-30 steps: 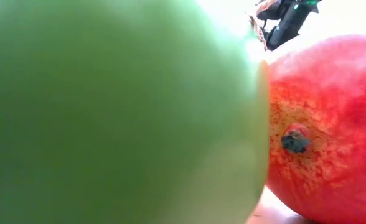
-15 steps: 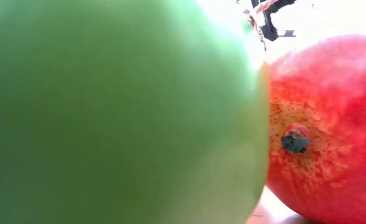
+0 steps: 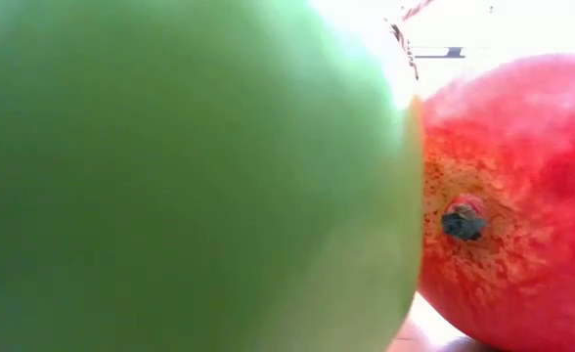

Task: Build produce basket
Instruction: Put the pomegranate into the basket

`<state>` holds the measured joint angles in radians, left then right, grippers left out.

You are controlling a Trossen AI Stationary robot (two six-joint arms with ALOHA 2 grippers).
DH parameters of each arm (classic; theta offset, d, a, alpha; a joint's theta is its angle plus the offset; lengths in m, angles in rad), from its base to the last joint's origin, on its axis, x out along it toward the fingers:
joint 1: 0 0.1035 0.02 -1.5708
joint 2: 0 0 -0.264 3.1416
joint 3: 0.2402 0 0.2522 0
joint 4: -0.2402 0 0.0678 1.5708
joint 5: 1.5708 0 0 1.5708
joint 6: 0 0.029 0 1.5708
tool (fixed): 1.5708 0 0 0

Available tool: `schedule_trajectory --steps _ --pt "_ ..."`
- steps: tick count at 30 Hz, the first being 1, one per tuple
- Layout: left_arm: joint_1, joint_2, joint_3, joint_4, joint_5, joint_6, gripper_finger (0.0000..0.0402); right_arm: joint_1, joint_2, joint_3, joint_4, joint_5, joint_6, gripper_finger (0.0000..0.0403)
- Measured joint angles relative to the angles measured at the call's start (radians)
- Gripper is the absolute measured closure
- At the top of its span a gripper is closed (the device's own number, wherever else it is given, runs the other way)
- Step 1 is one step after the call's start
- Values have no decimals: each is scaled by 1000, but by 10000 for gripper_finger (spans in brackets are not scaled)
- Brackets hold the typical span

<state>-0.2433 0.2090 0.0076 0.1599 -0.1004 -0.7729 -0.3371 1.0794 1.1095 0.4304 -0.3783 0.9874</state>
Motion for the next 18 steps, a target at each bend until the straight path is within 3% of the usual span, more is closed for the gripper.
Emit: schedule_trajectory --steps 6,14,18 --pt "0 0 0 0 0 0 339 8 0 1 89 20 -35 35" --pt "0 0 0 0 0 0 343 12 0 0 82 -68 -29 35" --pt "0 0 0 0 0 0 339 56 3 0 55 -51 -86 34"
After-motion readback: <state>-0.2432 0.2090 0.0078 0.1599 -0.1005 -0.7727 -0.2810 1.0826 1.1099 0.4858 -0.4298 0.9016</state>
